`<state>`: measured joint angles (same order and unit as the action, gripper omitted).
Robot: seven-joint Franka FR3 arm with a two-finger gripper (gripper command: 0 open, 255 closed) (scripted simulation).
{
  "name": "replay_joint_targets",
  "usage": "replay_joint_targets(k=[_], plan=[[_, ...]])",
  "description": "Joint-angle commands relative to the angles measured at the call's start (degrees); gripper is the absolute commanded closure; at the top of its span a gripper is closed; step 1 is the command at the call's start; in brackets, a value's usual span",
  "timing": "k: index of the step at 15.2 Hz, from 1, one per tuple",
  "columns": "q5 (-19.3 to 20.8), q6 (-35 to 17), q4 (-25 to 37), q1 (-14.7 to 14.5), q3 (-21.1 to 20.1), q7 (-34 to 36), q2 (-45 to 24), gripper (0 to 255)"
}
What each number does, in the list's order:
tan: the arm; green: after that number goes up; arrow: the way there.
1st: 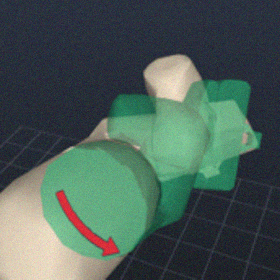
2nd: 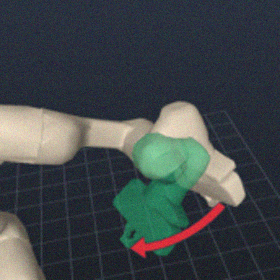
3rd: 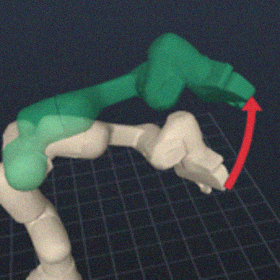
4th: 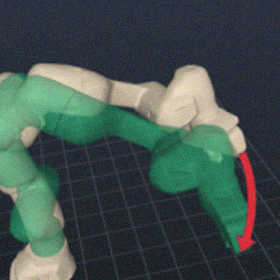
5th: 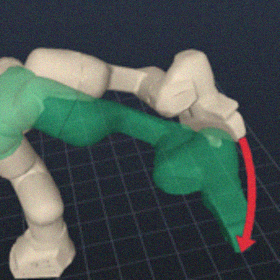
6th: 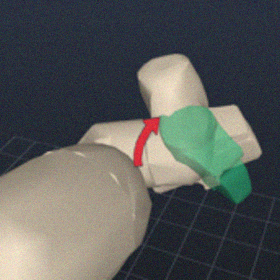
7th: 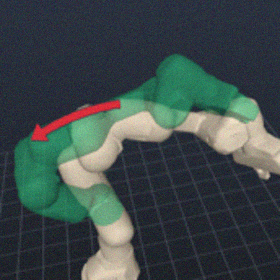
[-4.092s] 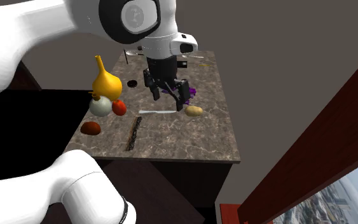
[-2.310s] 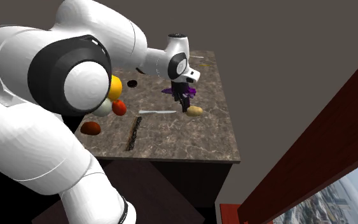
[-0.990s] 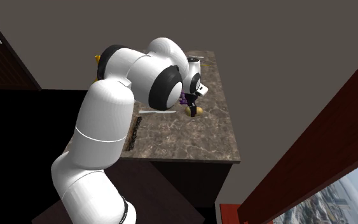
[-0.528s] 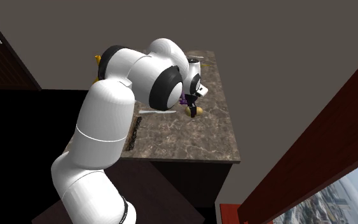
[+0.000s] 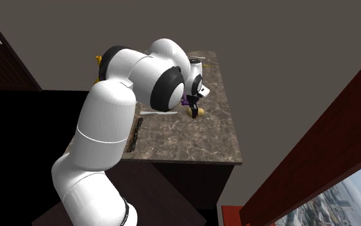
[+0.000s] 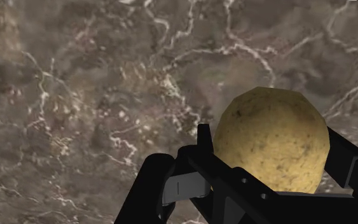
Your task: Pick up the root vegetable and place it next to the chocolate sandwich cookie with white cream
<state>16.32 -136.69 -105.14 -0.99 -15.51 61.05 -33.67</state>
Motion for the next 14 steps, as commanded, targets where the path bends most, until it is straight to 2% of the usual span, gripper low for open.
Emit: replay_joint_targets(k=[1, 14], plan=[[0.0, 0.0, 0.0, 0.0, 0.0, 0.0, 0.0, 255], [-2.3, 5.9, 0.4, 1.1, -1.6, -1.7, 5.6, 255]])
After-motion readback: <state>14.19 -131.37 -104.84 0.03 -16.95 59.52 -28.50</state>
